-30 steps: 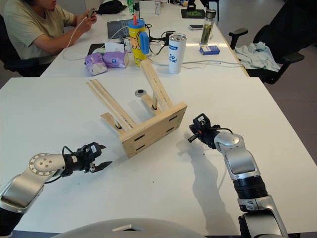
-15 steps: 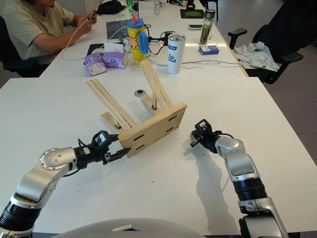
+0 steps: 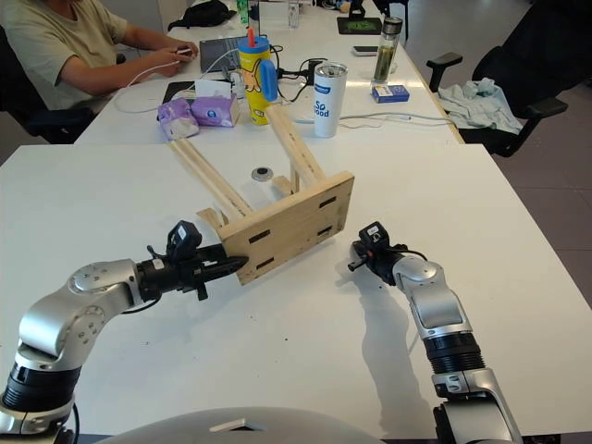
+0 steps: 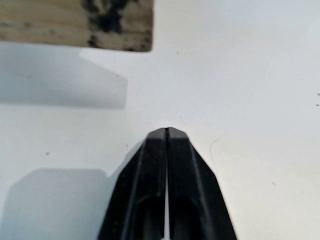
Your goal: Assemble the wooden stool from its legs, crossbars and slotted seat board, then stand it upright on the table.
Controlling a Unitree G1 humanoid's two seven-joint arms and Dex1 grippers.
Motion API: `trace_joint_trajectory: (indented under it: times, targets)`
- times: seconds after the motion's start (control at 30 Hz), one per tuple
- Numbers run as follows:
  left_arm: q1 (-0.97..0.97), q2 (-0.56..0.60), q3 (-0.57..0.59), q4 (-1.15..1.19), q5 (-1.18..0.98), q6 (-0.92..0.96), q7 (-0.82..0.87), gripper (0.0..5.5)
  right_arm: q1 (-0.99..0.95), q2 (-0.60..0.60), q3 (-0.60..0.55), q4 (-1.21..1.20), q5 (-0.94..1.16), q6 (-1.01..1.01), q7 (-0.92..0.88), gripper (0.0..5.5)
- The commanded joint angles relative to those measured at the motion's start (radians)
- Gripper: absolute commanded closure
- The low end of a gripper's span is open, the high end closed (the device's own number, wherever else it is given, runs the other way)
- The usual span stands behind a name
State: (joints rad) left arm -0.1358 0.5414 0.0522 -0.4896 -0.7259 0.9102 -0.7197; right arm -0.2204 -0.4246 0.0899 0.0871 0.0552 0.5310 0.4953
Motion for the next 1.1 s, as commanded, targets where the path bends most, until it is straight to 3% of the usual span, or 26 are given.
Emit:
trace_joint_trajectory:
  times: [0.03, 0.1, 0.2, 0.4, 0.7, 1.03, 1.1]
  targets:
    - [-0.257, -0.059, 0.205, 0.053, -0.683, 0.077, 0.235, 4.10, 0.022, 0.023, 0.034, 0.015, -0.037, 0.050, -0.043, 5.50]
    - [-0.365, -0.059, 0.230, 0.122, -0.939, -0.024, 0.420, 4.14, 0.010, 0.036, 0.024, 0.028, -0.040, 0.099, -0.075, 5.50]
    - [-0.479, -0.086, 0.261, 0.213, -1.108, -0.139, 0.641, 4.19, -0.007, 0.060, -0.013, 0.029, -0.003, 0.158, -0.091, 5.50]
    - [-0.645, -0.122, 0.371, 0.501, -1.058, -0.237, 0.909, 4.20, -0.052, 0.086, -0.105, 0.047, 0.057, 0.267, -0.131, 5.50]
    - [-0.496, -0.212, 0.448, 0.808, -0.846, -0.297, 0.969, 4.20, -0.137, 0.089, -0.150, 0.077, 0.086, 0.364, -0.159, 5.50]
    - [-0.422, -0.237, 0.459, 0.831, -0.717, -0.293, 0.946, 4.20, -0.159, 0.084, -0.135, 0.082, 0.084, 0.384, -0.151, 5.50]
    - [-0.439, -0.254, 0.469, 0.850, -0.706, -0.314, 0.947, 3.73, -0.159, 0.082, -0.130, 0.088, 0.081, 0.382, -0.149, 5.50]
